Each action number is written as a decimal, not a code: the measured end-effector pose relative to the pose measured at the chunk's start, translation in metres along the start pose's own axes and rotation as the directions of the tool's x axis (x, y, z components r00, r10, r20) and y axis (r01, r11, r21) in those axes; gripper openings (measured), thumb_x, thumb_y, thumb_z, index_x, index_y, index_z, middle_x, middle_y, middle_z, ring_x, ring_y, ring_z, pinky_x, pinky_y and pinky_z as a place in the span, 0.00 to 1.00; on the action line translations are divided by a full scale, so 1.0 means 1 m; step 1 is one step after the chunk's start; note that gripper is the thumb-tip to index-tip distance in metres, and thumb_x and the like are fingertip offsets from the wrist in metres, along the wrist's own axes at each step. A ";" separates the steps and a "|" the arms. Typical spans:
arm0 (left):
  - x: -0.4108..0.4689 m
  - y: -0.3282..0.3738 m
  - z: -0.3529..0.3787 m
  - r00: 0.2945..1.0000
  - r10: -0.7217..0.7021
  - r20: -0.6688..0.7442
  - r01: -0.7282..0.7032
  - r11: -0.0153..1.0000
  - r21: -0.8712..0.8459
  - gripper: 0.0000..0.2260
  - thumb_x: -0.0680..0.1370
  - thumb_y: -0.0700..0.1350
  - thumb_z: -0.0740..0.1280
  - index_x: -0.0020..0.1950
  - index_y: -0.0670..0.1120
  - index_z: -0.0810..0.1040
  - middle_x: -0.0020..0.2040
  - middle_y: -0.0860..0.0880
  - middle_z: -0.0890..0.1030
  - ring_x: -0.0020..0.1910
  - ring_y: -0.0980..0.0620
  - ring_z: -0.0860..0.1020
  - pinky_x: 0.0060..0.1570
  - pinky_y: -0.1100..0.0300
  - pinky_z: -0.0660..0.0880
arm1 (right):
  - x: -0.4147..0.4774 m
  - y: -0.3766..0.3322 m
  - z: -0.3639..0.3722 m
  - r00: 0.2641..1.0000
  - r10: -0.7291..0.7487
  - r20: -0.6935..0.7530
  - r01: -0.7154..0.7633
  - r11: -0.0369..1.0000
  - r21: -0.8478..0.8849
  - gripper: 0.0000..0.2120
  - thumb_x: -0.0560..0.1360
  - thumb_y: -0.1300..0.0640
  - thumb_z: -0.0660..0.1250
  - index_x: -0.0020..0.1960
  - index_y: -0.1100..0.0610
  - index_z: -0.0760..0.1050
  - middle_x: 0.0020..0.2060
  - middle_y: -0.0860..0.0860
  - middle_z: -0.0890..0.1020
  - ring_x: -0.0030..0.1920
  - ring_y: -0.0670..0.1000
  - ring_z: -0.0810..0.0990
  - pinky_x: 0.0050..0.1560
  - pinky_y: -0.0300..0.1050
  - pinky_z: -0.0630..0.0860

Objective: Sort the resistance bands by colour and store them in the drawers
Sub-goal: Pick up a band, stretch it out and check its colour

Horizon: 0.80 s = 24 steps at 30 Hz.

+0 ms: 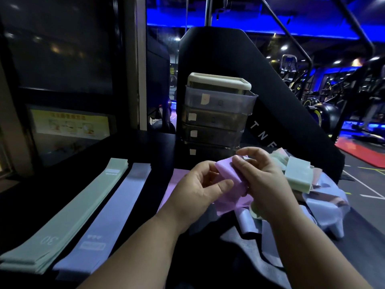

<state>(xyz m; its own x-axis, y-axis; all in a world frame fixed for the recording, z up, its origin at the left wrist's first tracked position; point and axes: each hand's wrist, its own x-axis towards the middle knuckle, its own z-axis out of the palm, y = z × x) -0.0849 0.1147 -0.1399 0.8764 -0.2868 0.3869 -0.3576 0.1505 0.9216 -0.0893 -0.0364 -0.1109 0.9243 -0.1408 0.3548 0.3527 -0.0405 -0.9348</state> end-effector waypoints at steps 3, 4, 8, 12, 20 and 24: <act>0.000 0.004 0.000 0.999 -0.026 -0.043 0.022 0.994 -0.106 0.08 0.74 0.43 0.72 0.52 0.44 0.80 0.48 0.44 0.84 0.47 0.51 0.81 0.49 0.57 0.78 | -0.002 -0.004 0.001 0.995 0.072 0.069 -0.080 0.991 0.109 0.05 0.77 0.54 0.67 0.48 0.55 0.76 0.33 0.51 0.79 0.26 0.47 0.73 0.24 0.39 0.69; 0.001 0.006 -0.001 0.998 -0.038 -0.057 0.028 0.985 -0.169 0.07 0.74 0.43 0.71 0.51 0.44 0.80 0.47 0.44 0.84 0.47 0.50 0.81 0.49 0.57 0.78 | -0.002 -0.006 0.001 0.989 0.108 0.102 -0.122 0.982 0.141 0.08 0.76 0.51 0.66 0.49 0.56 0.76 0.32 0.51 0.78 0.25 0.48 0.72 0.23 0.38 0.68; 0.001 0.009 -0.005 0.995 -0.042 -0.095 0.011 0.954 -0.299 0.09 0.74 0.45 0.71 0.51 0.44 0.80 0.45 0.45 0.83 0.46 0.49 0.80 0.52 0.52 0.76 | -0.003 -0.007 -0.002 0.941 0.170 0.291 -0.209 0.972 0.110 0.24 0.72 0.39 0.67 0.58 0.56 0.78 0.44 0.58 0.78 0.31 0.51 0.74 0.28 0.42 0.69; -0.001 0.014 -0.004 0.995 -0.070 -0.069 0.041 0.932 -0.361 0.16 0.73 0.46 0.66 0.57 0.40 0.78 0.48 0.41 0.83 0.45 0.47 0.81 0.45 0.55 0.79 | -0.003 -0.001 -0.004 0.908 0.037 0.417 -0.031 0.999 -0.020 0.11 0.72 0.50 0.69 0.49 0.56 0.82 0.35 0.55 0.77 0.33 0.53 0.72 0.29 0.39 0.69; -0.003 0.024 -0.008 0.995 -0.055 -0.080 0.012 0.890 -0.456 0.11 0.73 0.46 0.65 0.51 0.42 0.78 0.41 0.44 0.83 0.38 0.50 0.82 0.36 0.60 0.79 | -0.003 -0.001 -0.008 0.918 -0.018 0.395 0.014 1.000 0.013 0.16 0.67 0.53 0.74 0.45 0.65 0.79 0.35 0.53 0.81 0.34 0.47 0.78 0.36 0.36 0.74; -0.004 0.028 -0.007 0.991 -0.085 -0.104 0.028 0.887 -0.460 0.09 0.72 0.47 0.66 0.48 0.43 0.78 0.38 0.46 0.83 0.35 0.52 0.81 0.37 0.58 0.79 | -0.001 0.001 -0.010 0.868 0.000 0.497 -0.009 1.000 0.016 0.29 0.59 0.44 0.82 0.49 0.62 0.80 0.44 0.60 0.84 0.44 0.57 0.81 0.48 0.50 0.78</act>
<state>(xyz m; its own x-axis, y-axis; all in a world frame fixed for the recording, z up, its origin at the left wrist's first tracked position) -0.0958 0.1269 -0.1153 0.9324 -0.1988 0.3019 -0.1442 0.5611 0.8151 -0.0908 -0.0459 -0.1124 0.8748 0.3690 0.3140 0.3464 -0.0231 -0.9378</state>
